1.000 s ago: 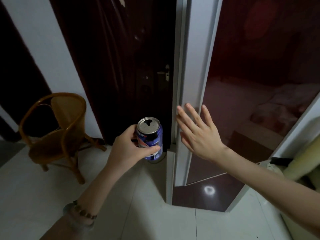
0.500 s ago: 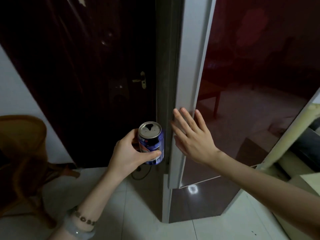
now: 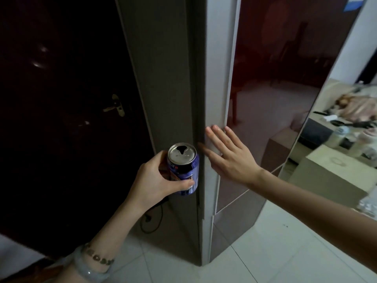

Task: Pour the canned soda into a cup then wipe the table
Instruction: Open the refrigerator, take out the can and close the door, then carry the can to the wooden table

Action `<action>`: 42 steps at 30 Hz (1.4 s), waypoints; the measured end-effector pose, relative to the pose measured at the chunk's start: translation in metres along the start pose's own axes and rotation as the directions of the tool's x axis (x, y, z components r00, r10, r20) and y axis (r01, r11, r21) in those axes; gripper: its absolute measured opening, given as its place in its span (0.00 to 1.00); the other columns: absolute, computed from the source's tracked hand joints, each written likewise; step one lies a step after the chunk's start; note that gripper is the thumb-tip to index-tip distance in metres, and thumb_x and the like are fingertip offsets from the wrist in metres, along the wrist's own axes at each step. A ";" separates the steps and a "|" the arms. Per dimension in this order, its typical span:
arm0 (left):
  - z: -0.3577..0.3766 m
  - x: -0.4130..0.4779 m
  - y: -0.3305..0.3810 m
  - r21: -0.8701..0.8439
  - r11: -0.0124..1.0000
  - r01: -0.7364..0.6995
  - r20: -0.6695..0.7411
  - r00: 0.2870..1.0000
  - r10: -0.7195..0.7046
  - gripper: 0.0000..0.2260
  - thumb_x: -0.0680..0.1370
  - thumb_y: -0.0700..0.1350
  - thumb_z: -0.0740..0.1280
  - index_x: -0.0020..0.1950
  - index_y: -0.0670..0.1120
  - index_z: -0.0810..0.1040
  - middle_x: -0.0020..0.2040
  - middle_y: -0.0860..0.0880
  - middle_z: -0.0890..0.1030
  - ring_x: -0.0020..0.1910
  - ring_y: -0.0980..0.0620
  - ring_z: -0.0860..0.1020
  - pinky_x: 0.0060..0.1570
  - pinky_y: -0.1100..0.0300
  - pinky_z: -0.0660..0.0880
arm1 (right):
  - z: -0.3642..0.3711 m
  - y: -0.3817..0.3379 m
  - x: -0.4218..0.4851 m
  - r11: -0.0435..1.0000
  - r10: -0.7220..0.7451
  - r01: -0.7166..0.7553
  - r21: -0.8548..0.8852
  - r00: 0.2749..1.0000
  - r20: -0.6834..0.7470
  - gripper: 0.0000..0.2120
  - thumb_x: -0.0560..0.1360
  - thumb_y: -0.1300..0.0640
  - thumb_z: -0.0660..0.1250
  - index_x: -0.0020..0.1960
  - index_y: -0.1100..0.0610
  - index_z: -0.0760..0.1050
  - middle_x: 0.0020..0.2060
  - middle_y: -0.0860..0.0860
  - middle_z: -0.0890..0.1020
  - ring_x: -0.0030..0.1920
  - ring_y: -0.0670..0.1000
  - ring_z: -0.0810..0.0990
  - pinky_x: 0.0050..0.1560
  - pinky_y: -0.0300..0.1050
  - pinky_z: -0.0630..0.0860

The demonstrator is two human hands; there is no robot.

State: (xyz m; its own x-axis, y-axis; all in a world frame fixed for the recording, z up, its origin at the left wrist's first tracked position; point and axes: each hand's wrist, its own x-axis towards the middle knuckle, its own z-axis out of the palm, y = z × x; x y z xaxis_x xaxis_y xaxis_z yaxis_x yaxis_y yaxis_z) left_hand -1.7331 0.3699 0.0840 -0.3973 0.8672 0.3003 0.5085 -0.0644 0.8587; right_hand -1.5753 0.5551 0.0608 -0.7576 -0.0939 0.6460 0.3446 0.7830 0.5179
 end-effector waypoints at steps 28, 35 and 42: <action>0.073 0.037 -0.009 -0.369 0.904 -0.216 0.647 0.639 0.417 0.32 0.57 0.54 0.78 0.59 0.57 0.72 0.55 0.57 0.79 0.53 0.61 0.78 0.50 0.66 0.77 | -0.133 -0.125 -0.039 -0.917 0.396 -0.176 0.357 -0.304 0.867 0.17 0.72 0.74 0.51 0.48 0.65 0.78 0.38 0.58 0.84 0.40 0.53 0.83 0.52 0.45 0.79; 0.120 0.005 0.003 -0.465 0.870 -0.166 0.763 0.424 0.488 0.31 0.58 0.45 0.81 0.59 0.49 0.76 0.52 0.56 0.81 0.51 0.58 0.79 0.45 0.68 0.75 | -0.173 -0.166 -0.067 -0.859 0.448 0.006 0.511 -0.472 0.759 0.21 0.71 0.74 0.48 0.54 0.67 0.76 0.42 0.59 0.84 0.42 0.53 0.84 0.48 0.42 0.81; 0.166 -0.044 0.031 -0.544 0.834 -0.096 0.796 0.256 0.549 0.32 0.56 0.56 0.78 0.58 0.56 0.75 0.53 0.61 0.80 0.54 0.58 0.78 0.51 0.58 0.78 | -0.218 -0.192 -0.103 -0.770 0.429 0.083 0.633 -0.666 0.610 0.16 0.74 0.70 0.51 0.53 0.68 0.76 0.40 0.60 0.82 0.40 0.53 0.83 0.47 0.42 0.81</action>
State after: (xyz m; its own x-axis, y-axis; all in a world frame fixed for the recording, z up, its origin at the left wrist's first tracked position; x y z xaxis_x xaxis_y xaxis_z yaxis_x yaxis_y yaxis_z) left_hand -1.5726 0.4121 0.0286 0.7852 0.5798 0.2175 0.0464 -0.4054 0.9129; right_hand -1.4427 0.2801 0.0167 0.3141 0.7738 -0.5501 -0.6792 -0.2217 -0.6997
